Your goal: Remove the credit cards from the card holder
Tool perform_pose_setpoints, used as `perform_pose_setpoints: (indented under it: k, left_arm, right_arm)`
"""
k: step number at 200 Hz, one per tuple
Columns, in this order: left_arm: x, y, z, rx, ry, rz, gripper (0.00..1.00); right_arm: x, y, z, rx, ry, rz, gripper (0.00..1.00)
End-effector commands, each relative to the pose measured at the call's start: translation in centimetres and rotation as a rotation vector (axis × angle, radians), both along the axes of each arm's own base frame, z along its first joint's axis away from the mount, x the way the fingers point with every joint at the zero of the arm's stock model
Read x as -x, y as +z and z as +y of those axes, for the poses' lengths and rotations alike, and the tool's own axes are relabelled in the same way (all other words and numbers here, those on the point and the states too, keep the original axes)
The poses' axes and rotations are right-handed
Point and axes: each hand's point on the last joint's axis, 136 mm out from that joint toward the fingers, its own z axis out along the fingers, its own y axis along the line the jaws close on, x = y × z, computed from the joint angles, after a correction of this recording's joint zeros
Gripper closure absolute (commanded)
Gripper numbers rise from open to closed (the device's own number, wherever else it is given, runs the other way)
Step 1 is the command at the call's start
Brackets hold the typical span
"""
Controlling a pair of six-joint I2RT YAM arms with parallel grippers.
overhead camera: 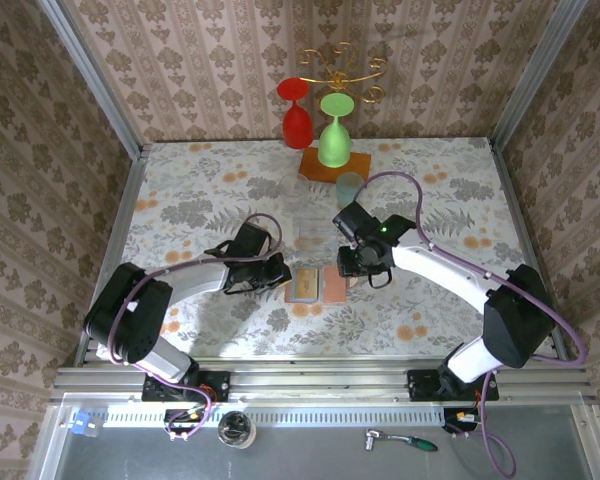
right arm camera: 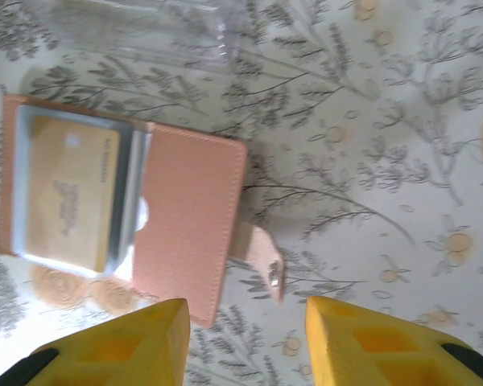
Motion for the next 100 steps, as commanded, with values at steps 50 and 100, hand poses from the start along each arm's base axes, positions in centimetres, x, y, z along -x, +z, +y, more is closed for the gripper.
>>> perform_pose_setpoints:
  k: [50, 100]
  left_arm:
    - [-0.6, 1.7, -1.3, 0.026, -0.035, -0.047, 1.0]
    - [-0.8, 1.4, -1.8, 0.028, -0.065, -0.044, 1.0]
  right_arm:
    - [0.0, -2.2, 6.0, -0.204, 0.015, 0.1, 0.6]
    - [0.0, -5.7, 5.3, -0.131, -0.009, 0.137, 0.62]
